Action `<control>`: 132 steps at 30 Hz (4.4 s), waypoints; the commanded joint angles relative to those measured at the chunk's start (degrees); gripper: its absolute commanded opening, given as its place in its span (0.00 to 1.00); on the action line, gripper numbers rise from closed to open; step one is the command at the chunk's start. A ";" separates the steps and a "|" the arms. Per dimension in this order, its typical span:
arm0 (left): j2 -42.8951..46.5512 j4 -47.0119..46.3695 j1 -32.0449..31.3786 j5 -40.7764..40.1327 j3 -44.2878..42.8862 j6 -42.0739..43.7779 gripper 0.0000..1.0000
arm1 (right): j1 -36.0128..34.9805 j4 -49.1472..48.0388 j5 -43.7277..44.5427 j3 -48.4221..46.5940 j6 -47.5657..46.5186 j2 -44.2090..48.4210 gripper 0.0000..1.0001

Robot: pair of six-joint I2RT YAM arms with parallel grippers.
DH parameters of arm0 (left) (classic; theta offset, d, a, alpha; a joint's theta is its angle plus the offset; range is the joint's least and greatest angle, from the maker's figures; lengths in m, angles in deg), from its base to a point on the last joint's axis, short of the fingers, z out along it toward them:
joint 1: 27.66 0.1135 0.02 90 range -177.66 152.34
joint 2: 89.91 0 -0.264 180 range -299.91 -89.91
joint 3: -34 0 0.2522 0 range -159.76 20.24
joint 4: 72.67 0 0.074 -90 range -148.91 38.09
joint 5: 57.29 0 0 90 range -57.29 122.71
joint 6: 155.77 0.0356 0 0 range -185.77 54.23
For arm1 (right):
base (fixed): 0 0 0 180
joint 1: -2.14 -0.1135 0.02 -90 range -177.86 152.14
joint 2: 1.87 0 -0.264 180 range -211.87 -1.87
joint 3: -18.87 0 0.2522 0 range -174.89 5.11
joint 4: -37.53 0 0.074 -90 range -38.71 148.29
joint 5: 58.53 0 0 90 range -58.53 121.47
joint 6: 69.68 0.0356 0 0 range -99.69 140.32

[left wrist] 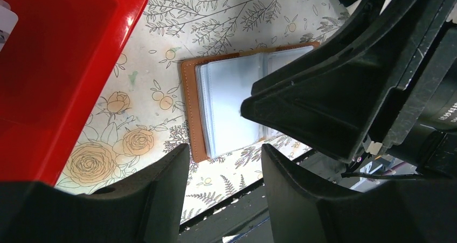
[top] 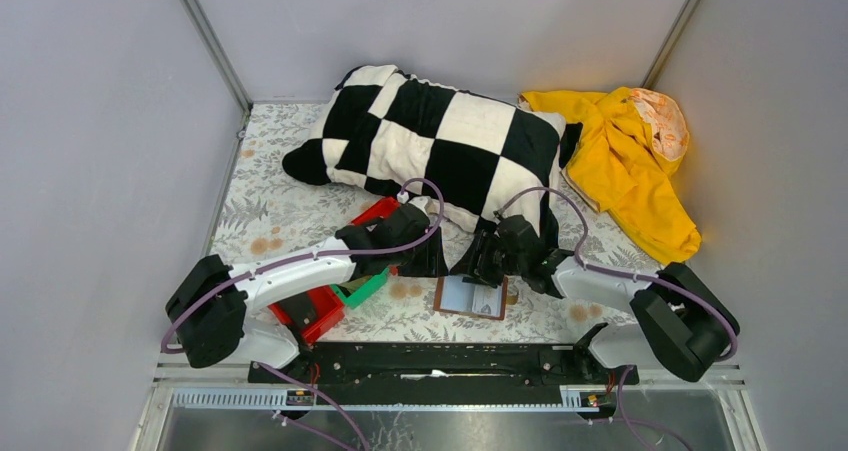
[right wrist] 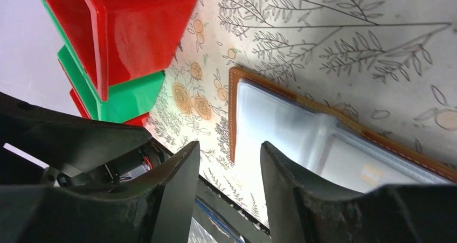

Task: Take the credit cards out of the card holder
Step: Remove the credit card from the card holder.

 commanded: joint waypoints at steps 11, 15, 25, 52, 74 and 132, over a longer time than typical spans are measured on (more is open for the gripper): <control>-0.89 -8.56 0.19 6.23 -1.48 -2.47 0.56 | 1.11 14.39 10.19 -3.54 -4.01 11.18 0.51; -6.15 -15.27 -1.11 13.45 -2.12 -4.09 0.56 | 3.36 20.79 12.07 0.07 -3.81 19.08 0.51; -14.82 -24.69 -2.57 20.49 -1.86 -8.48 0.57 | 3.60 23.69 10.21 6.04 -1.86 26.92 0.50; -19.35 -25.48 -2.57 17.45 1.38 -8.03 0.45 | 3.58 16.47 8.10 10.48 -1.11 22.60 0.47; -18.80 -26.46 -1.98 17.29 2.70 -8.00 0.28 | 3.60 20.38 10.61 8.11 -1.84 25.49 0.45; -19.28 -26.33 -1.97 17.51 2.60 -7.85 0.29 | 3.56 17.69 8.94 7.28 -4.20 19.94 0.44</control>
